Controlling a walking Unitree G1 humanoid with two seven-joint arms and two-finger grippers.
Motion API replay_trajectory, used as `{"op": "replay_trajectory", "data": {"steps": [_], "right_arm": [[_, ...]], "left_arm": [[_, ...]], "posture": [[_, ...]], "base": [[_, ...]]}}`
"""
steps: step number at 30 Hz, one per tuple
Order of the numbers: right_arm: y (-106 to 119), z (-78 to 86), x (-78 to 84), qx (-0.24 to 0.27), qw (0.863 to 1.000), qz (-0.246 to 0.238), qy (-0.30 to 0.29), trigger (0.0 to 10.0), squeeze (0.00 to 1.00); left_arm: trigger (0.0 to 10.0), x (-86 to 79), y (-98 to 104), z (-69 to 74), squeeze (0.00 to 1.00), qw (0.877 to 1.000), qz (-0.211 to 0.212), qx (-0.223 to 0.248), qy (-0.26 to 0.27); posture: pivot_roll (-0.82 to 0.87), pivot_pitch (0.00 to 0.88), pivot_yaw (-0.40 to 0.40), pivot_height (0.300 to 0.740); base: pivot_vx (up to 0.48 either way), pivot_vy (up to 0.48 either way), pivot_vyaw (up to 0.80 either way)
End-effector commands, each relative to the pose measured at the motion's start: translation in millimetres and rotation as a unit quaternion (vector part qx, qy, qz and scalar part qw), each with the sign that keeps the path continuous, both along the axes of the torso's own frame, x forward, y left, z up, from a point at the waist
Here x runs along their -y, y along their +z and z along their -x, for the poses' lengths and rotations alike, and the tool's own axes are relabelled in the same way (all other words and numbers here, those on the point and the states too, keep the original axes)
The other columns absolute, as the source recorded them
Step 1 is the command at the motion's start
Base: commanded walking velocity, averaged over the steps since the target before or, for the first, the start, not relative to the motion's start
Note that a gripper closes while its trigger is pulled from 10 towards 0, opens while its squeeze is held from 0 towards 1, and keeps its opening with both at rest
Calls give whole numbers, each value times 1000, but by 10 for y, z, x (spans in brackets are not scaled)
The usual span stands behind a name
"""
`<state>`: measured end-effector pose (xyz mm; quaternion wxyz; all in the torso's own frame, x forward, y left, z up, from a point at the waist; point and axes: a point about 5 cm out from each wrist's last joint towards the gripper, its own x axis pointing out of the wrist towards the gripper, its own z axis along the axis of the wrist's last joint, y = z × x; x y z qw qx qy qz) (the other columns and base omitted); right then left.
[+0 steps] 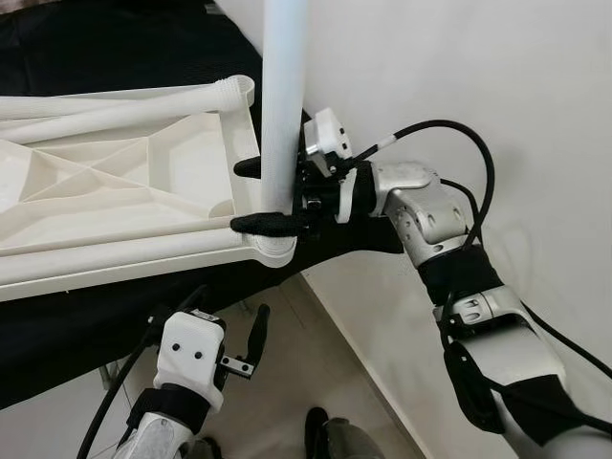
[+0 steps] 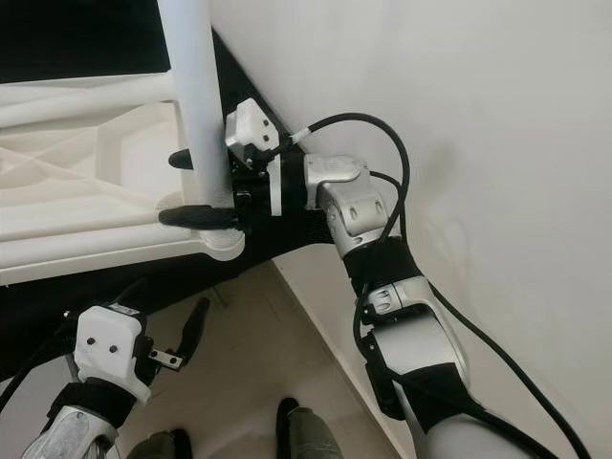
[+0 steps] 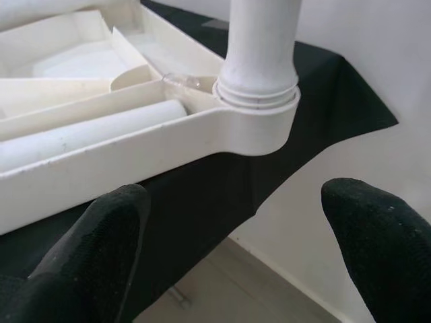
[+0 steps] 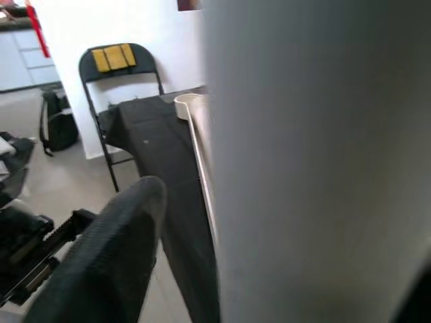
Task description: Building children table
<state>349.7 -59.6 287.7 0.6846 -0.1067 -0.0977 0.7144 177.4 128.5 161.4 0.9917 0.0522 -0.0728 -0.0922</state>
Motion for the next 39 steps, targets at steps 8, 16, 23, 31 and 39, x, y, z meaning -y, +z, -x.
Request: {"op": "replay_trajectory", "data": {"steps": [8, 16, 23, 31, 39], "right_arm": [[-93, -57, 40, -5, 1000, -6, -21, 0, 0], [-549, -47, -206, -56, 924, -68, -372, 0, 0], [-722, 420, -543, -64, 882, -76, -461, 0, 0], [-493, 358, -702, -38, 903, -119, -410, 10000, 0], [-370, 439, -730, -59, 947, -132, -288, 10000, 1000]], "left_arm": [[10000, 13, -9, 23, 0, 1000, -3, -11, -5], [10000, 9, -23, -17, 0, 1000, -3, -9, -3], [10000, -12, -37, -75, 0, 1000, -6, -8, -4], [10000, -12, -68, -188, 0, 1000, -8, -2, -2], [10000, 14, -83, -210, 0, 1000, -6, 0, -2]], "posture": [[112, 322, -94, 740], [83, 312, -101, 740], [55, 288, -85, 740], [56, 244, -93, 740], [63, 237, -97, 740]], "base": [[0, 0, 0], [0, 0, 0], [0, 0, 0], [0, 0, 0], [0, 0, 0]]}}
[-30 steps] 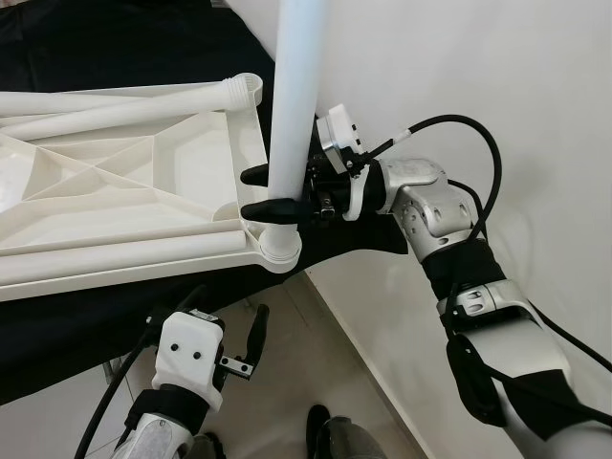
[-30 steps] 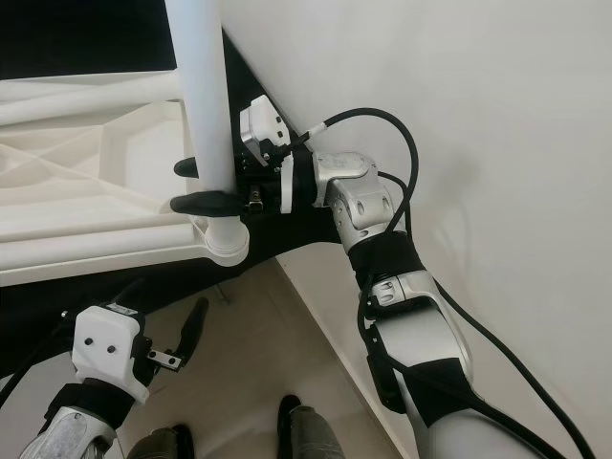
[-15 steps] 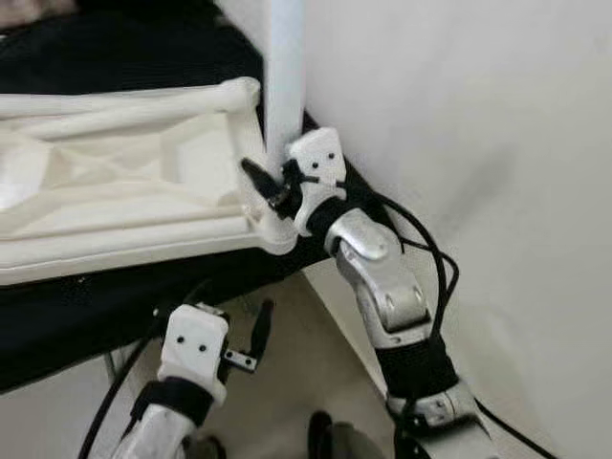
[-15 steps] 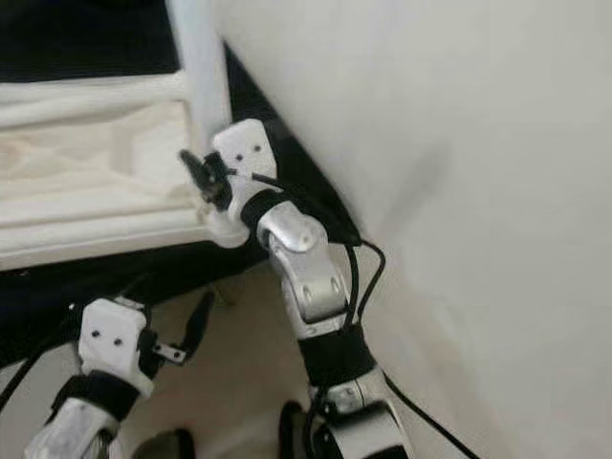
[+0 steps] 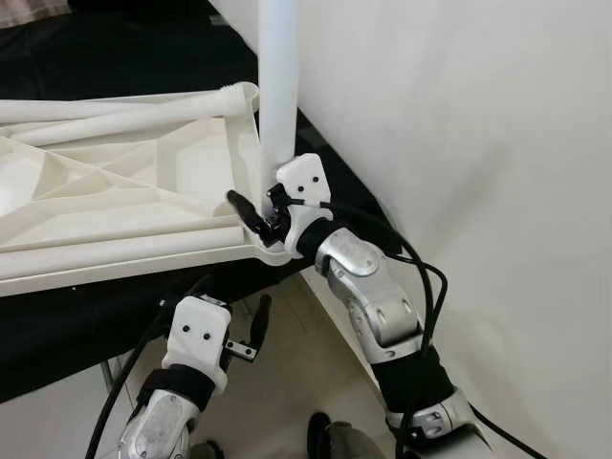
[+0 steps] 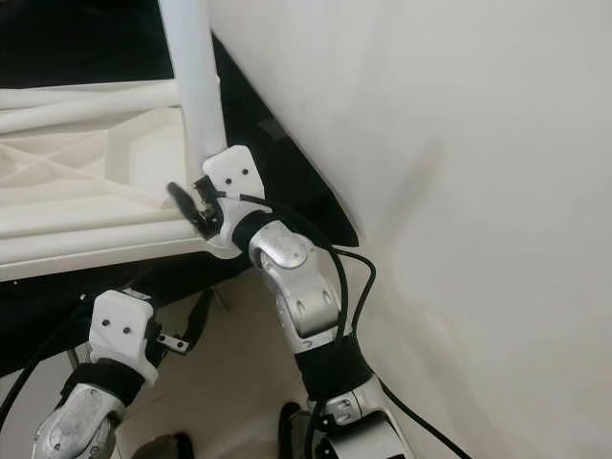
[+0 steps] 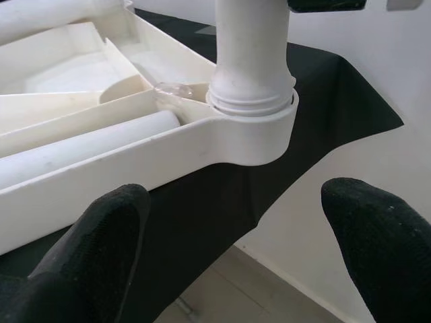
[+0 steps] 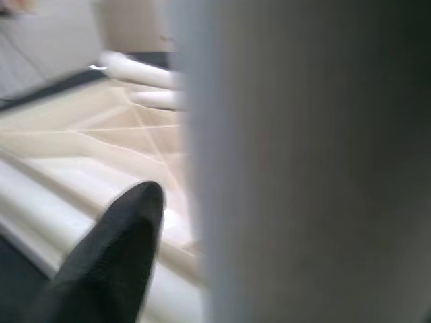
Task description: Building children table
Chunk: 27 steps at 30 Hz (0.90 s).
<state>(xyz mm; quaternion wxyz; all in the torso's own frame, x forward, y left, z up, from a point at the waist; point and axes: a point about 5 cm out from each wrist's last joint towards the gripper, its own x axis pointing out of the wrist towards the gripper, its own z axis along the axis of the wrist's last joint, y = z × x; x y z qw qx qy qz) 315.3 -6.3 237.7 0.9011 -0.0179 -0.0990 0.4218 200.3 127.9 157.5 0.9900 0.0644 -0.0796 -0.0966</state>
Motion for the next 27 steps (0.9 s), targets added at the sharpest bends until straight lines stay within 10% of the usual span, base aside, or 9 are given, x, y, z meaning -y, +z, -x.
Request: {"op": "replay_trajectory", "data": {"steps": [1, 6, 7, 20, 22, 23, 24, 27], "right_arm": [[146, 98, -172, 12, 995, -19, 98, 10000, 1000], [192, 56, -6, 41, 976, 19, 214, 10000, 965], [205, 18, 65, 46, 968, 37, 243, 10000, 0], [459, -339, 506, 33, 949, 63, 307, 10000, 0], [473, -343, 549, 29, 943, 68, 325, 2353, 0], [473, -343, 549, 29, 943, 68, 325, 2353, 0], [468, -351, 581, 27, 937, 74, 340, 0, 0], [455, -354, 603, 24, 933, 81, 349, 0, 0]], "left_arm": [[10000, 9, -47, 22, 0, 1000, 6, -8, 2], [10000, 15, -40, 52, 0, 1000, 7, -7, 2], [10000, 15, -39, 60, 0, 1000, 7, -7, 1], [10000, 11, -11, 141, 0, 1000, 8, -8, 2], [10000, 15, -8, 158, 0, 1000, 8, -9, 1], [10000, 15, -8, 158, 0, 1000, 8, -9, 1], [10000, 18, -8, 169, 0, 1000, 8, -10, 1], [10000, 20, -7, 175, 0, 1000, 8, -11, 0]], "posture": [[66, 237, -97, 740], [82, 244, -95, 740], [91, 247, -93, 740], [117, 285, -92, 740], [119, 289, -89, 740], [119, 289, -89, 740], [119, 289, -89, 740], [117, 291, -87, 740]], "base": [[0, 0, 0], [0, 0, 0], [0, 0, 0], [0, 0, 0], [0, 0, 0], [0, 0, 0], [0, 0, 0], [0, 0, 0]]}}
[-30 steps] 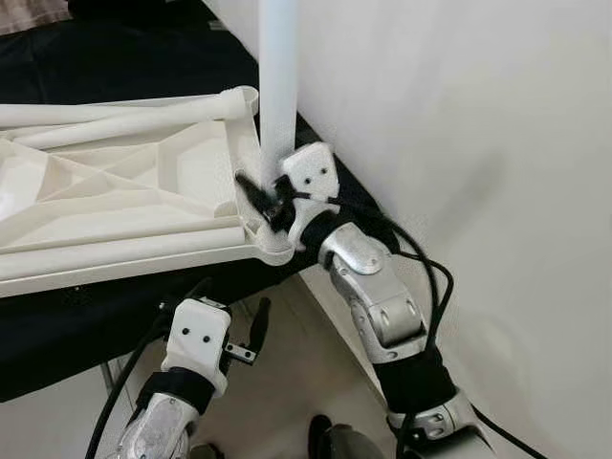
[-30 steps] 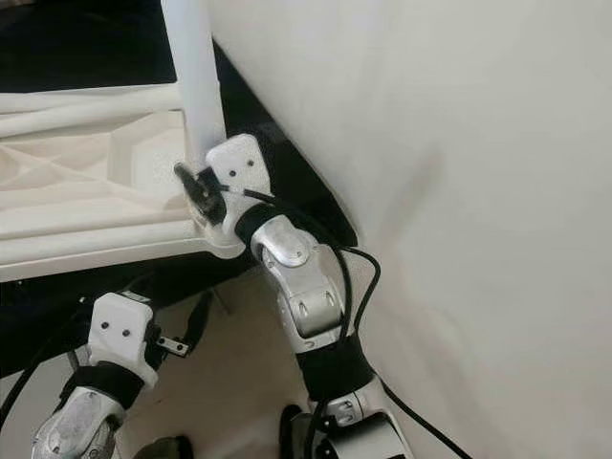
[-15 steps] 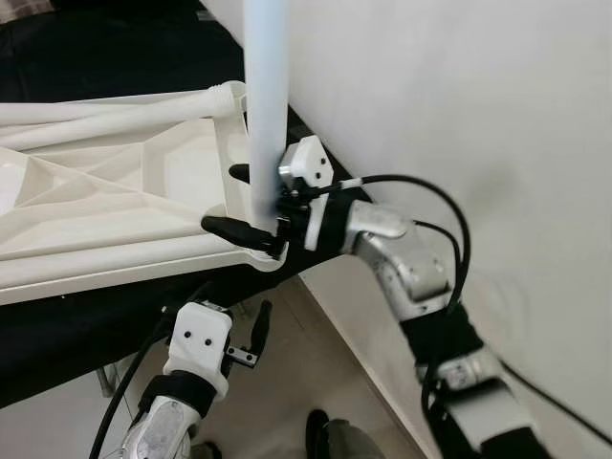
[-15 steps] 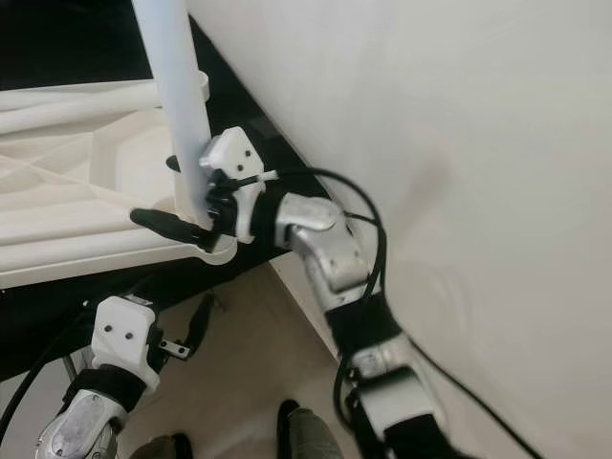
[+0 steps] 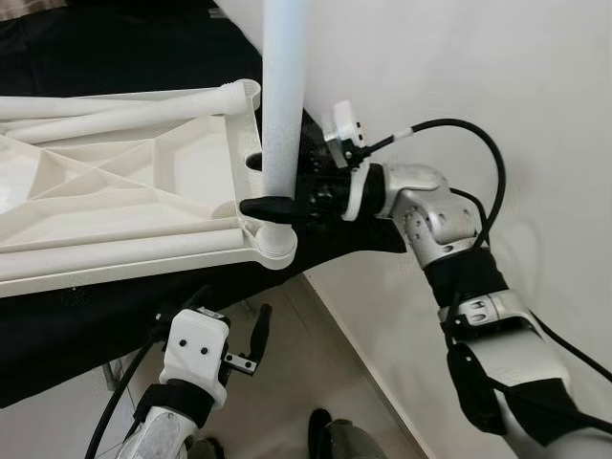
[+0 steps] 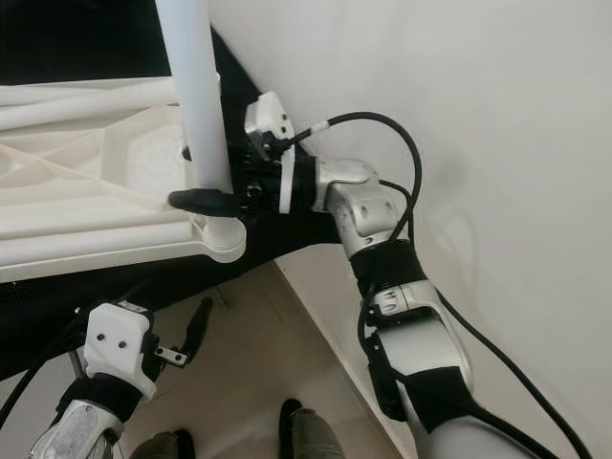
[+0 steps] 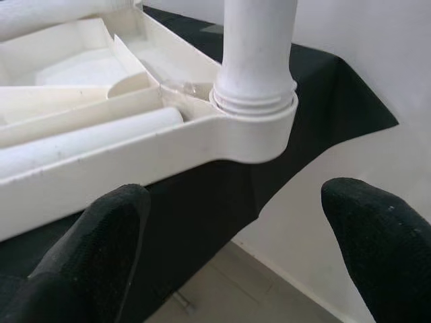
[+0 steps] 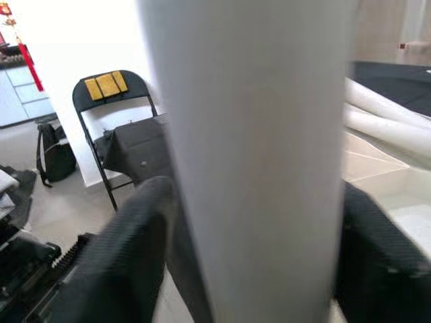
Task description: Building children table
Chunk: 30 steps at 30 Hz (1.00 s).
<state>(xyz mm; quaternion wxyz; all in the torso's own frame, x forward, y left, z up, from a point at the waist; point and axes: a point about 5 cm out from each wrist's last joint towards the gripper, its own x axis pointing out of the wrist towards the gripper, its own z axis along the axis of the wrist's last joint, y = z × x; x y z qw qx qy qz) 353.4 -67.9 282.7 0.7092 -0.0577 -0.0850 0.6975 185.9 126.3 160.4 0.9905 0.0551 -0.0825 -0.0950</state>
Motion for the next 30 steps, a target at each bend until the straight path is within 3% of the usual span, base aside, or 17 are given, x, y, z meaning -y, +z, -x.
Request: {"op": "replay_trajectory", "data": {"steps": [1, 5, 10, 13, 14, 17, 18, 19, 20, 21, 22, 23, 24, 27, 30], "right_arm": [[1, 25, -4, 7, 999, 11, 31, 0, 0], [-18, 3, 16, 7, 999, 22, 38, 0, 0], [-111, -35, 38, 18, 999, 41, 6, 0, 0], [-155, -71, 93, 27, 998, 39, -35, 0, 0], [-186, -98, 129, 31, 996, 34, -81, 0, 0], [-206, -115, 154, 34, 993, 31, -112, 0, 0], [-299, -129, 152, 30, 980, 22, -195, 0, 0], [-414, -125, 127, 29, 949, 6, -315, 0, 0], [-486, -105, 158, 15, 899, -30, -437, 0, 0], [-486, -105, 158, 15, 899, -30, -437, 0, 0], [-599, 39, 79, 8, 875, -38, -483, 0, 0], [-599, 39, 79, 8, 875, -38, -483, 0, 0], [-647, 171, -22, 7, 865, -44, -500, 0, 0], [-639, 264, -219, -2, 878, -58, -475, 0, 0], [-595, 241, -272, 3, 883, -66, -464, 0, 0]], "left_arm": [[10000, 6, -35, 35, 0, 1000, -2, -13, -1], [10000, 8, -26, 38, 0, 1000, -1, -13, 0], [10000, 6, -30, 28, 0, 1000, -2, -13, 0], [10000, 7, -31, 24, 0, 1000, -2, -13, 0], [10000, 6, -35, 22, 0, 1000, -2, -13, 0], [10000, 5, -38, 20, 0, 1000, -2, -14, 0], [10000, -1, -42, 15, 0, 1000, -2, -14, 0], [10000, -16, -43, 9, 0, 1000, -3, -14, 1], [10000, -28, -42, 4, 0, 1000, -4, -14, 1], [10000, -28, -42, 4, 0, 1000, -4, -14, 1], [10000, -36, -41, -1, 0, 1000, -5, -14, 0], [10000, -36, -41, -1, 0, 1000, -5, -14, 0], [10000, -32, -39, -8, 0, 1000, -7, -14, -3], [10000, -30, -49, -33, 0, 1000, -9, -14, -6], [10000, -31, -55, -43, 0, 1000, -9, -14, -6]], "posture": [[117, 291, -87, 740], [114, 295, -89, 740], [108, 283, -90, 740], [105, 284, -87, 740], [96, 277, -88, 740], [96, 277, -88, 740], [92, 270, -91, 740], [89, 271, -86, 740], [86, 272, -83, 740], [86, 272, -83, 740], [78, 271, -79, 740], [78, 271, -79, 740], [81, 271, -78, 740], [81, 253, -78, 740], [84, 249, -80, 740]], "base": [[0, 0, 0], [0, 0, 0], [0, 0, 0], [0, 0, 0], [0, 0, 0], [0, 0, 0], [0, 0, 0], [0, 0, 0], [0, 0, 0], [0, 0, 0], [0, 0, 0], [0, 0, 0], [0, 0, 0], [0, 0, 0], [0, 0, 0]]}}
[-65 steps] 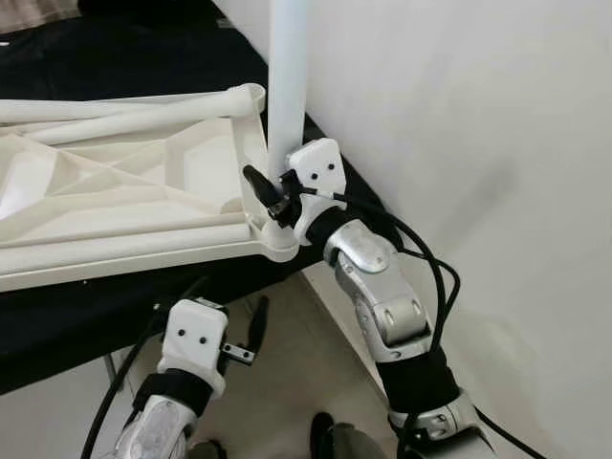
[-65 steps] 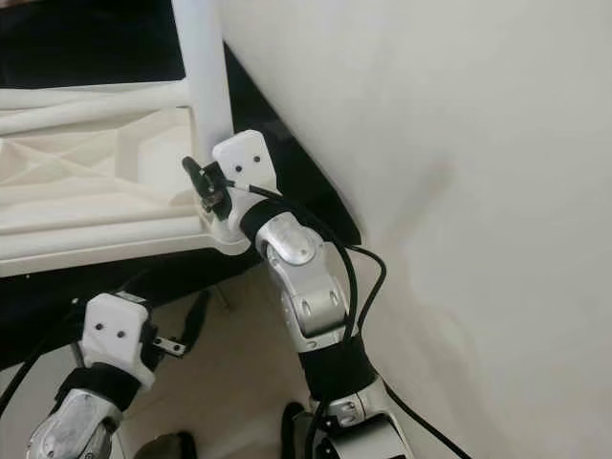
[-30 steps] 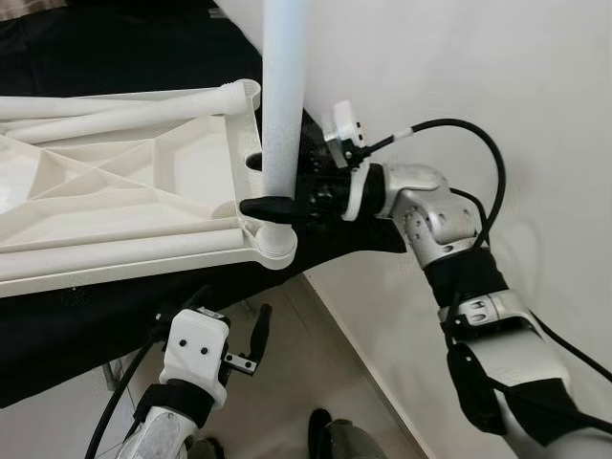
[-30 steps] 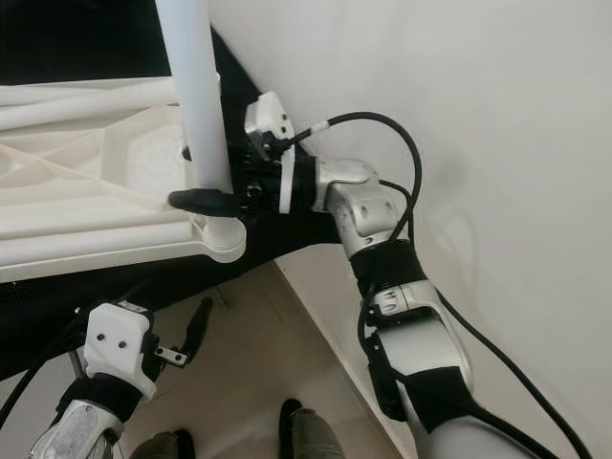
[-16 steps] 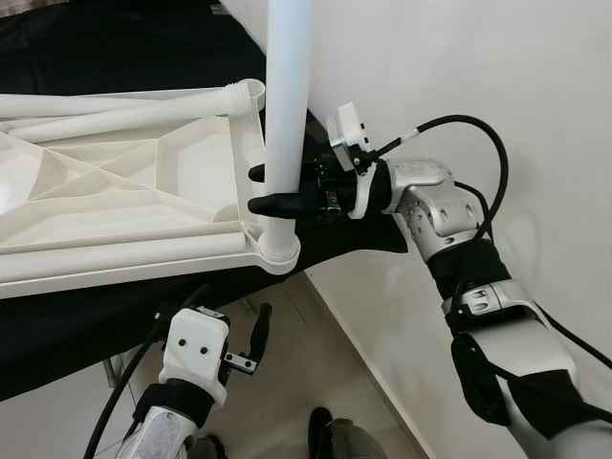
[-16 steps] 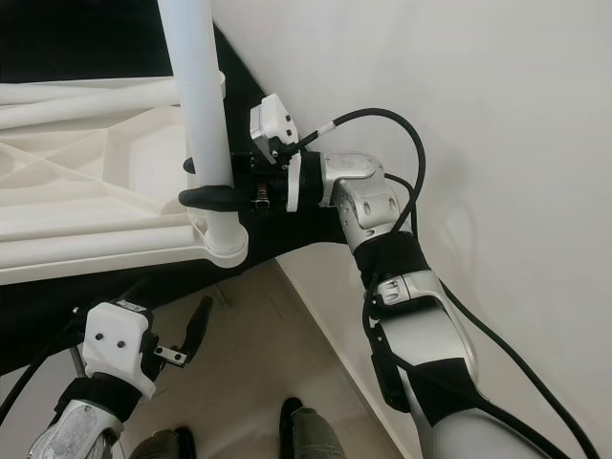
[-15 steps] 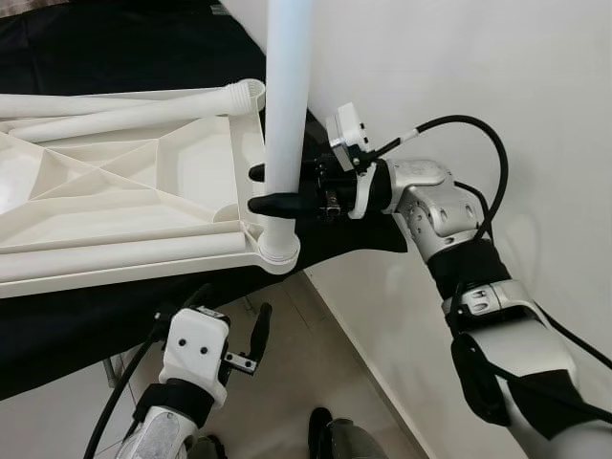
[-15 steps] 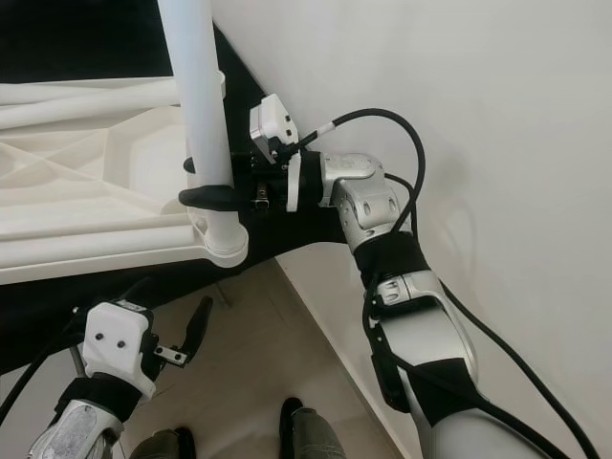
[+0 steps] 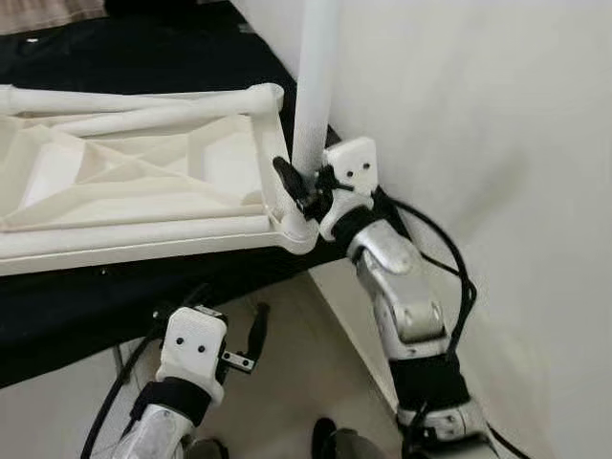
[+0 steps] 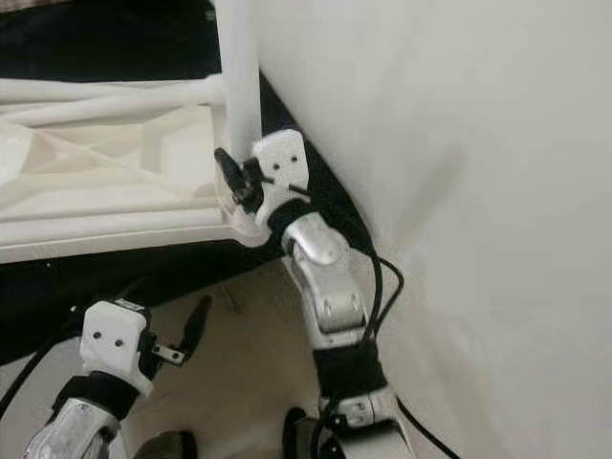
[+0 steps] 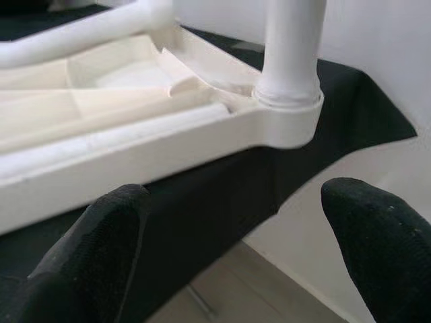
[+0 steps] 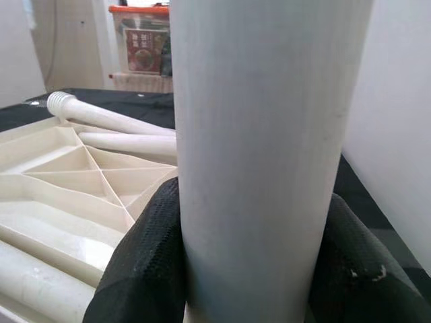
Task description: Building children table
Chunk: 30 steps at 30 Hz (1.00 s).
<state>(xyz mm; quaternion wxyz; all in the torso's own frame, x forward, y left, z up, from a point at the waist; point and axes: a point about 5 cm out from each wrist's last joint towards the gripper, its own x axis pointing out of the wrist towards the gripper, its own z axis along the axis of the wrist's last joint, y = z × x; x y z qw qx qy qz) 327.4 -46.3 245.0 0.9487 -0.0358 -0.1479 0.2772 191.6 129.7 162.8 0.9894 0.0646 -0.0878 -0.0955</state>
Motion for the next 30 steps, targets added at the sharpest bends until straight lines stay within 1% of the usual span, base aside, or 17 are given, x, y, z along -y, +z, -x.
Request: {"op": "replay_trajectory", "data": {"steps": [1, 3, 4, 5, 6, 8, 9, 14, 17, 18, 19, 20, 21, 22, 23, 25, 30], "right_arm": [[-87, -105, -142, -28, 999, 15, 29, 0, 0], [-87, -105, -142, -28, 999, 15, 29, 0, 0], [-27, -137, -172, -20, 999, 14, 41, 5333, 0], [-27, -137, -172, -20, 999, 14, 41, 5333, 0], [134, -98, -276, -10, 994, -3, 106, 10000, 47], [184, -74, -298, -4, 992, -5, 127, 10000, 47], [241, -42, -306, 0, 988, -10, 154, 10000, 1000], [359, -36, -229, 13, 975, -6, 220, 10000, 1000], [399, -56, -144, 26, 966, 22, 258, 10000, 1000], [403, -50, -106, 35, 954, 54, 294, 10000, 1000], [403, -59, -70, 36, 940, 82, 329, 10000, 718], [403, -59, -70, 36, 940, 82, 329, 10000, 718], [412, -92, -5, 39, 917, 128, 377, 10000, 0], [412, -92, -5, 39, 917, 128, 377, 10000, 0], [415, -108, 24, 34, 907, 143, 394, 10000, 0], [429, -139, 64, 28, 899, 158, 408, 10000, 0], [479, -185, 103, 20, 894, 152, 420, 10000, 0]], "left_arm": [[10000, -3, -85, 1, 0, 1000, -1, -19, -4], [10000, -3, -85, 1, 0, 1000, -1, -19, -4], [10000, -6, -87, -4, 0, 1000, -2, -19, -3], [10000, -6, -87, -4, 0, 1000, -2, -19, -3], [10000, -7, -85, -10, 0, 1000, -2, -18, -1], [10000, -7, -84, -9, 0, 1000, -2, -18, -1], [10000, -4, -82, -6, 0, 1000, -2, -17, -2], [10000, 4, -75, 3, 0, 1000, -1, -18, -2], [10000, 10, -70, 15, 0, 1000, 0, -18, -3], [10000, 12, -69, 20, 0, 1000, 0, -18, -3], [10000, 15, -65, 27, 0, 1000, 1, -18, -3], [10000, 15, -65, 27, 0, 1000, 1, -18, -3], [10000, 20, -57, 44, 0, 1000, 2, -18, -3], [10000, 20, -57, 44, 0, 1000, 2, -18, -3], [10000, 21, -54, 56, 0, 1000, 2, -18, -2], [10000, 23, -46, 75, 0, 1000, 3, -18, -1], [10000, 24, -42, 99, 0, 1000, 4, -20, -1]], "posture": [[88, 243, -82, 740], [88, 243, -82, 740], [89, 242, -83, 740], [89, 242, -83, 740], [89, 243, -83, 740], [90, 244, -83, 740], [90, 244, -83, 740], [93, 251, -83, 740], [94, 255, -82, 740], [96, 258, -82, 740], [100, 267, -84, 740], [100, 267, -84, 740], [103, 276, -86, 740], [103, 276, -86, 740], [105, 281, -89, 740], [108, 285, -90, 740], [115, 298, -87, 740]], "base": [[0, 0, 0], [0, 0, 0], [0, 0, 0], [0, 0, 0], [0, 0, 0], [0, 0, 0], [0, 0, 0], [0, 0, 0], [0, 0, 0], [0, 0, 0], [0, 0, 0], [0, 0, 0], [0, 0, 0], [0, 0, 0], [0, 0, 0], [0, 0, 0], [0, 0, 0]]}}
